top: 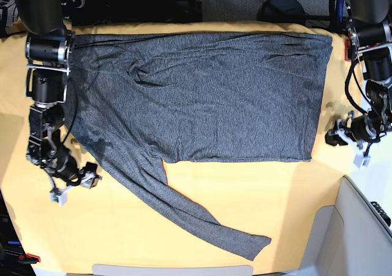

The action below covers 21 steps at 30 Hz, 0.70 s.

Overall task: Fold the T-shirt properly
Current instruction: 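Move both grippers along the shirt's sides toward the hem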

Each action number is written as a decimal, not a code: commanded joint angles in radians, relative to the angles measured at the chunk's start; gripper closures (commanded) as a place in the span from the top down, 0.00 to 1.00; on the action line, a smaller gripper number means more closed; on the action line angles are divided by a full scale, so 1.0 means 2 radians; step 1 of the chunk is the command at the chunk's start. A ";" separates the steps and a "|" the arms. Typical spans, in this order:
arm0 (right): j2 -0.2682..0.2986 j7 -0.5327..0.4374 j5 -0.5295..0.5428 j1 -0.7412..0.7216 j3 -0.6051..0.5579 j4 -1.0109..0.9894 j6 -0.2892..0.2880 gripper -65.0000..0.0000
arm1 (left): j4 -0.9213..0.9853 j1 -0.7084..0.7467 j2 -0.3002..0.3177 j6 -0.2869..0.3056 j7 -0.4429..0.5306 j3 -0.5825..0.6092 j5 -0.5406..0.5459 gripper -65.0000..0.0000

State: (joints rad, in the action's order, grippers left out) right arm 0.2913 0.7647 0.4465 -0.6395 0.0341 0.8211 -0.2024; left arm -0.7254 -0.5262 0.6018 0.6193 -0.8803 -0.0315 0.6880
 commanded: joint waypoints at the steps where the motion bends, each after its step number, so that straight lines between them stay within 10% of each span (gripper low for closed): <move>1: 0.001 -0.013 -0.011 -0.013 0.002 0.001 0.000 0.59 | -0.007 -0.022 0.009 0.003 0.012 0.007 0.009 0.36; 21: -0.017 -0.015 -0.034 0.060 0.012 0.080 0.000 0.59 | 0.052 -0.043 -0.020 0.003 0.044 0.035 0.011 0.36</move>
State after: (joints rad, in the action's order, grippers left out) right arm 0.2485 0.7372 0.3721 -0.4973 0.0566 0.9661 -0.2020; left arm -0.6083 -0.5816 0.5476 0.6201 -0.8097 0.0456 0.6941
